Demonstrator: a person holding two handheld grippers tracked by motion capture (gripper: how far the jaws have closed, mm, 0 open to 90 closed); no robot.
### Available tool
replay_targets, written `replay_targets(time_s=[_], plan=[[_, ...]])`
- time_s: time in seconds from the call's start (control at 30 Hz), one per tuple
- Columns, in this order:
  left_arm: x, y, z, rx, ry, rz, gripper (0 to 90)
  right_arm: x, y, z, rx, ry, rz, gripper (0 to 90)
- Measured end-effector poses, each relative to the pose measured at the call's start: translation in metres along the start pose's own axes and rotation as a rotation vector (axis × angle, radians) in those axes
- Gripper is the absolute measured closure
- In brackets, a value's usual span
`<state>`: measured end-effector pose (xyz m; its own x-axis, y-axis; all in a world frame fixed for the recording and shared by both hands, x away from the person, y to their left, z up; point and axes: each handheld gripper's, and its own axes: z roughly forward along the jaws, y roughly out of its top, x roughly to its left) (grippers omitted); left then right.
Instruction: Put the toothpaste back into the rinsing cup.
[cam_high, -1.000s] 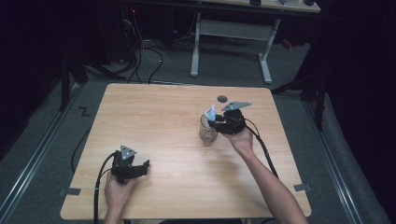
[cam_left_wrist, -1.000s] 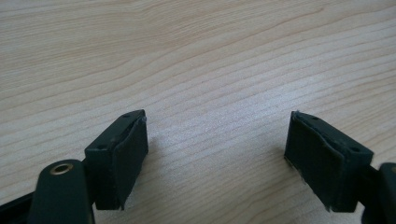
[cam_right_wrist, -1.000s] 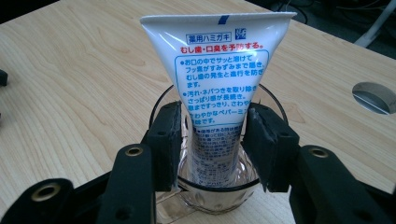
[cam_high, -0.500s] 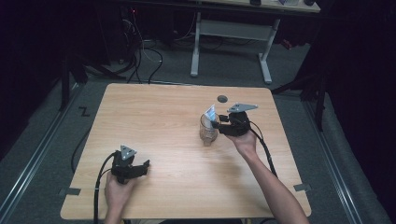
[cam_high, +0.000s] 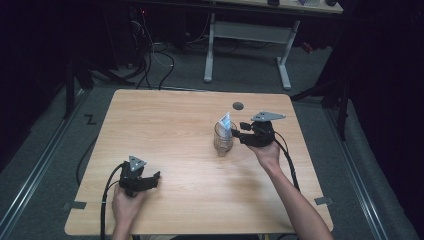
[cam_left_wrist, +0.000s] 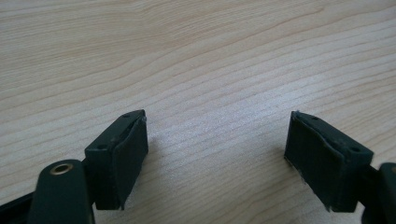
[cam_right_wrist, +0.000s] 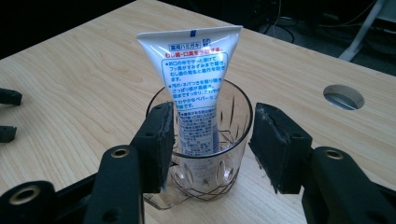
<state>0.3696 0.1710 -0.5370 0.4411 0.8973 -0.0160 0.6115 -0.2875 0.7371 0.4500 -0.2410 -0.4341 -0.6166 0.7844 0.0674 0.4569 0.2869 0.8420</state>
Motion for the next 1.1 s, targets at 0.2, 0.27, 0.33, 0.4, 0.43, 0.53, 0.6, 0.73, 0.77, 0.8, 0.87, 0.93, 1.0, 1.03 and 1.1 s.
replay_targets(time_s=[0.2, 0.27, 0.33, 0.4, 0.43, 0.53, 0.6, 0.73, 0.77, 0.8, 0.87, 0.93, 1.0, 1.03, 1.1], plan=[[0.000, 0.000, 0.000, 0.000, 0.000, 0.000, 21.4, -0.003, -0.002, -0.009, -0.021, -0.004, 0.011, 48.6], [0.000, 0.000, 0.000, 0.000, 0.000, 0.000, 21.4, -0.004, -0.003, -0.011, -0.023, -0.010, 0.016, 48.6], [0.000, 0.000, 0.000, 0.000, 0.000, 0.000, 21.4, -0.005, -0.004, -0.015, -0.031, -0.017, 0.019, 48.8], [0.000, 0.000, 0.000, 0.000, 0.000, 0.000, 21.4, -0.005, -0.005, -0.018, -0.037, -0.018, 0.026, 48.8], [0.000, 0.000, 0.000, 0.000, 0.000, 0.000, 21.4, -0.006, -0.005, -0.020, -0.040, -0.019, 0.029, 48.8], [0.000, 0.000, 0.000, 0.000, 0.000, 0.000, 21.4, -0.008, -0.007, -0.025, -0.041, -0.024, 0.039, 48.8], [0.000, 0.000, 0.000, 0.000, 0.000, 0.000, 21.4, -0.011, -0.009, -0.030, -0.045, -0.027, 0.048, 48.8], [0.000, 0.000, 0.000, 0.000, 0.000, 0.000, 21.4, -0.013, -0.011, -0.035, -0.053, -0.032, 0.058, 48.8], [0.000, 0.000, 0.000, 0.000, 0.000, 0.000, 21.4, -0.014, -0.012, -0.036, -0.055, -0.032, 0.062, 48.8], [0.000, 0.000, 0.000, 0.000, 0.000, 0.000, 21.5, -0.015, -0.013, -0.039, -0.059, -0.034, 0.064, 48.8], [0.000, 0.000, 0.000, 0.000, 0.000, 0.000, 21.4, -0.015, -0.013, -0.040, -0.059, -0.034, 0.066, 48.8], [0.000, 0.000, 0.000, 0.000, 0.000, 0.000, 21.4, -0.015, -0.013, -0.042, -0.060, -0.034, 0.067, 48.8], [0.000, 0.000, 0.000, 0.000, 0.000, 0.000, 21.5, -0.015, -0.014, -0.045, -0.064, -0.035, 0.064, 48.8], [0.000, 0.000, 0.000, 0.000, 0.000, 0.000, 21.4, -0.015, -0.015, -0.047, -0.063, -0.035, 0.066, 48.8], [0.000, 0.000, 0.000, 0.000, 0.000, 0.000, 21.4, -0.015, -0.016, -0.048, -0.065, -0.035, 0.065, 48.8]])
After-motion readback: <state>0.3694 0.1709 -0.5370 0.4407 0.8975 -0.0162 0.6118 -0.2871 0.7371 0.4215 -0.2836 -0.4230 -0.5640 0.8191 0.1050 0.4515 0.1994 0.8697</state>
